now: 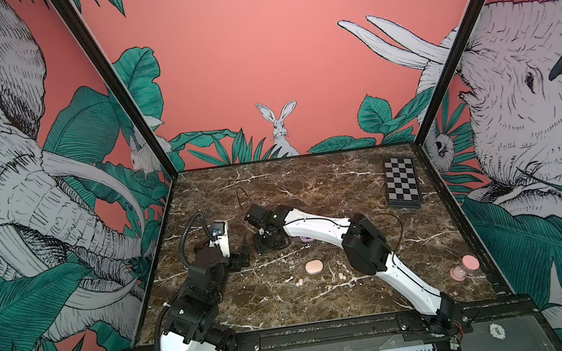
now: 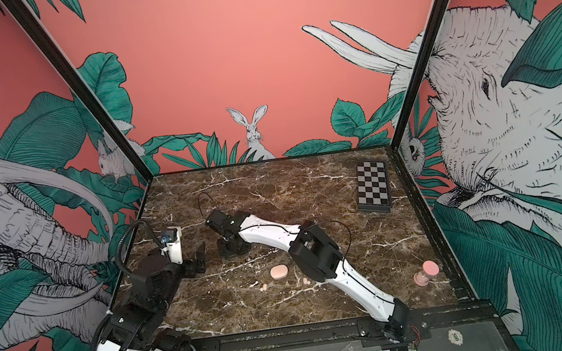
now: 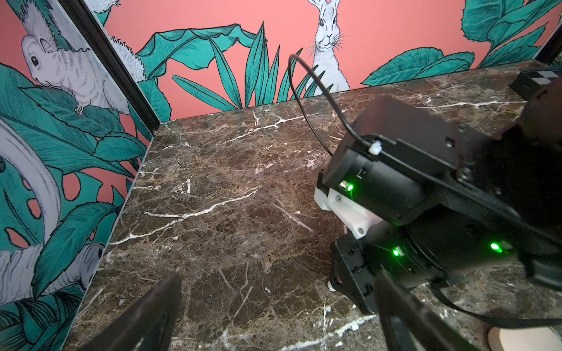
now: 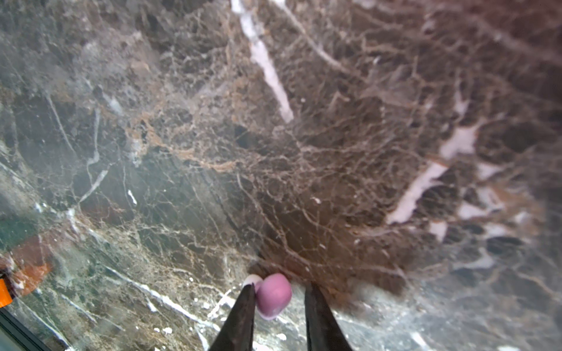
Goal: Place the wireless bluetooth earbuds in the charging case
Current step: 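Lower the right gripper and close it on the second lilac earbud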
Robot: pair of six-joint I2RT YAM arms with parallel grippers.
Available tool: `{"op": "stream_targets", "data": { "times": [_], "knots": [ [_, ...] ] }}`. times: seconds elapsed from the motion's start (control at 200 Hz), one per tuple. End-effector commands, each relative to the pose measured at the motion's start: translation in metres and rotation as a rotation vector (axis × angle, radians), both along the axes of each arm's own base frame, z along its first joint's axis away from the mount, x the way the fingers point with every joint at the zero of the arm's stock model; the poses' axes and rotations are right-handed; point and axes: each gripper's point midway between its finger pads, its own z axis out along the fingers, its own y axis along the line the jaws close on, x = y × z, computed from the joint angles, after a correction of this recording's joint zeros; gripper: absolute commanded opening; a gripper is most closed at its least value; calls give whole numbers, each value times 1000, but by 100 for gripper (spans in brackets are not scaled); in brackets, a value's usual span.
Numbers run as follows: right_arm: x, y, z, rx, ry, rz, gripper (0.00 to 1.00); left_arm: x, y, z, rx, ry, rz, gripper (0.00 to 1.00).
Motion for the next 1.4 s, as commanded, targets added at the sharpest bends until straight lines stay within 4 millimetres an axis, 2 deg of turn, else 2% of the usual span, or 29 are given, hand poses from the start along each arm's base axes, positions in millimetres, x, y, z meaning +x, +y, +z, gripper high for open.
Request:
{"op": "stream_targets", "data": {
  "times": [0.0, 0.595, 1.395],
  "knots": [
    [-2, 1, -5, -14, 8, -3, 26, 1, -2, -2, 3, -6, -9, 99],
    [1, 6, -10, 2, 30, -5, 25, 3, -4, -5, 6, 4, -13, 99],
    [15, 6, -19, 48, 93, -62, 24, 4, -7, -9, 3, 17, -23, 99]
  ]
}}
